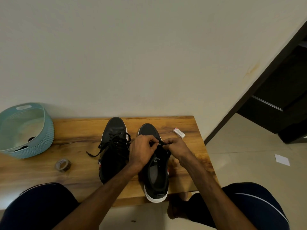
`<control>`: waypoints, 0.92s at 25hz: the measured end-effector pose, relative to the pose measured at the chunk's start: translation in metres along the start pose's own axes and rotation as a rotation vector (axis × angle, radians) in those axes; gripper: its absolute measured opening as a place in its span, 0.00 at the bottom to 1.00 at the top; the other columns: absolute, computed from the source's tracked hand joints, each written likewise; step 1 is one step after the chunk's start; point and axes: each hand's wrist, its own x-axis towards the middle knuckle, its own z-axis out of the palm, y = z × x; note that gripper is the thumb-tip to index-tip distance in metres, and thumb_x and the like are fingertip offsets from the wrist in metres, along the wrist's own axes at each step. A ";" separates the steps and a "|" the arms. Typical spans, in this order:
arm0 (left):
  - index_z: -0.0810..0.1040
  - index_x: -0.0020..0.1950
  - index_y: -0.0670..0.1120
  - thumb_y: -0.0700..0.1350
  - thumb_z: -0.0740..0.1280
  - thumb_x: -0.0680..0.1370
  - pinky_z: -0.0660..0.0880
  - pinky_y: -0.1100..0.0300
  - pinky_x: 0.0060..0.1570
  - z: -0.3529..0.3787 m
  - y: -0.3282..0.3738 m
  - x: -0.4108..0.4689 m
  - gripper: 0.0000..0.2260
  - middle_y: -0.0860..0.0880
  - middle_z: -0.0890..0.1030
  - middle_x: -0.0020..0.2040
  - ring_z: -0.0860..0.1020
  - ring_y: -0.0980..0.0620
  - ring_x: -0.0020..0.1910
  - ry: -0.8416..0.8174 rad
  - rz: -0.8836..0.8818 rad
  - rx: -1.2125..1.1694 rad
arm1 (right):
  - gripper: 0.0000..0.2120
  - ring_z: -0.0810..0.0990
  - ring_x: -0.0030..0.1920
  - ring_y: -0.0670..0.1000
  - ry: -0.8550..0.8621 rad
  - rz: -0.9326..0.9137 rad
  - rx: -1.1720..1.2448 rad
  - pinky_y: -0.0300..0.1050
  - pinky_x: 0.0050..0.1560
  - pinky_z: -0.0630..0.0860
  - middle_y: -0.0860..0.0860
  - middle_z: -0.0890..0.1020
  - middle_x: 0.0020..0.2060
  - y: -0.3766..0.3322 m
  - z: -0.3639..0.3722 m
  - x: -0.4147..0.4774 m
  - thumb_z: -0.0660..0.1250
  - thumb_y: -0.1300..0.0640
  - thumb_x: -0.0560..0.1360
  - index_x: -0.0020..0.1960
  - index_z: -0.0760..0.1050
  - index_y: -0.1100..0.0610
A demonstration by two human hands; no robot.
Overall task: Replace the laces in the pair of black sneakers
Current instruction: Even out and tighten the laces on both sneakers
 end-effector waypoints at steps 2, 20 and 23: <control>0.84 0.51 0.56 0.49 0.73 0.75 0.81 0.54 0.46 0.002 0.000 0.000 0.06 0.58 0.84 0.48 0.80 0.60 0.47 -0.005 -0.016 -0.029 | 0.12 0.81 0.50 0.53 -0.007 -0.003 -0.004 0.41 0.44 0.77 0.56 0.83 0.46 0.000 -0.001 0.000 0.63 0.69 0.78 0.45 0.81 0.56; 0.74 0.50 0.57 0.49 0.73 0.75 0.78 0.57 0.45 0.003 0.008 -0.002 0.09 0.59 0.80 0.41 0.77 0.60 0.43 0.015 0.041 0.047 | 0.09 0.84 0.46 0.54 0.023 -0.082 0.074 0.44 0.42 0.81 0.56 0.85 0.45 0.010 0.001 0.015 0.63 0.62 0.81 0.49 0.83 0.57; 0.74 0.49 0.57 0.48 0.73 0.75 0.79 0.57 0.45 0.001 0.008 -0.002 0.10 0.59 0.80 0.41 0.78 0.61 0.43 0.025 0.027 0.044 | 0.08 0.84 0.42 0.53 0.032 -0.075 0.106 0.45 0.43 0.81 0.55 0.85 0.40 0.018 0.006 0.023 0.68 0.67 0.77 0.46 0.83 0.58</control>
